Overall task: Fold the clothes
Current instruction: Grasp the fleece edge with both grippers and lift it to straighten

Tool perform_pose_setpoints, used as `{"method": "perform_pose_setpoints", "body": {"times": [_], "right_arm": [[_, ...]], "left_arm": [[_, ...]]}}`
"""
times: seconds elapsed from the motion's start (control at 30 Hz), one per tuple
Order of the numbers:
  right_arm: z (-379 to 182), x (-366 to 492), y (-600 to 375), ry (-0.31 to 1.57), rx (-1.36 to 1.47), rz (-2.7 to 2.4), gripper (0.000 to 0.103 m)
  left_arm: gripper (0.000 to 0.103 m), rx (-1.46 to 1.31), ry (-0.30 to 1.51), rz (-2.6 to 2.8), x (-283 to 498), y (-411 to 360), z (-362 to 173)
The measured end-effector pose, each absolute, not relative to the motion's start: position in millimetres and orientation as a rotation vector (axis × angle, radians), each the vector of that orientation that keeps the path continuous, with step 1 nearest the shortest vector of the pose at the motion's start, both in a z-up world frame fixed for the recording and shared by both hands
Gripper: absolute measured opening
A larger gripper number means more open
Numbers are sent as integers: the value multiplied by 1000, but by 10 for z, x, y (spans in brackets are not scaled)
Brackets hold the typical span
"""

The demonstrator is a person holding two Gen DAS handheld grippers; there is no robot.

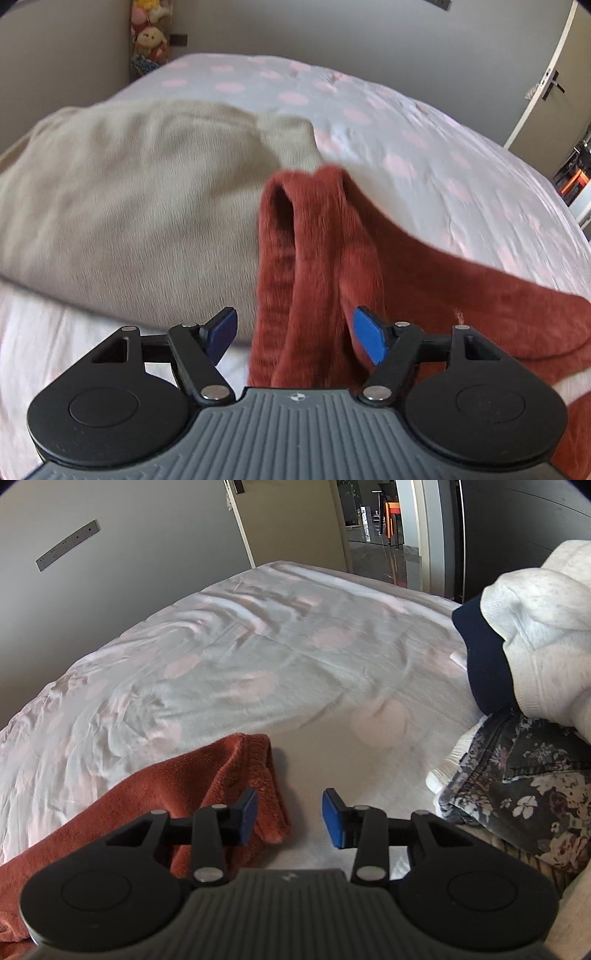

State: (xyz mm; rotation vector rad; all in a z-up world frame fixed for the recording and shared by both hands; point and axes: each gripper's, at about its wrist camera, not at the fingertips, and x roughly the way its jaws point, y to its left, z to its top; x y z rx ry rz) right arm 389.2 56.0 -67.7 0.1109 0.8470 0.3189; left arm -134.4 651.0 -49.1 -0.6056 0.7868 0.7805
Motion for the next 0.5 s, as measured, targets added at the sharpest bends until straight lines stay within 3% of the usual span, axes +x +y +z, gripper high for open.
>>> {"method": "perform_pose_setpoints", "body": {"times": [0.3, 0.43, 0.5], "right_arm": [[-1002, 4009, 396, 908, 191, 362, 43], [-1158, 4086, 473, 920, 303, 430, 54], [-1268, 4127, 538, 955, 324, 420, 53]], "left_arm": [[68, -632, 905, 815, -1183, 6431, -912], [68, -644, 936, 838, -1115, 6441, -1002], [68, -653, 946, 848, -1086, 6443, -1040]]}}
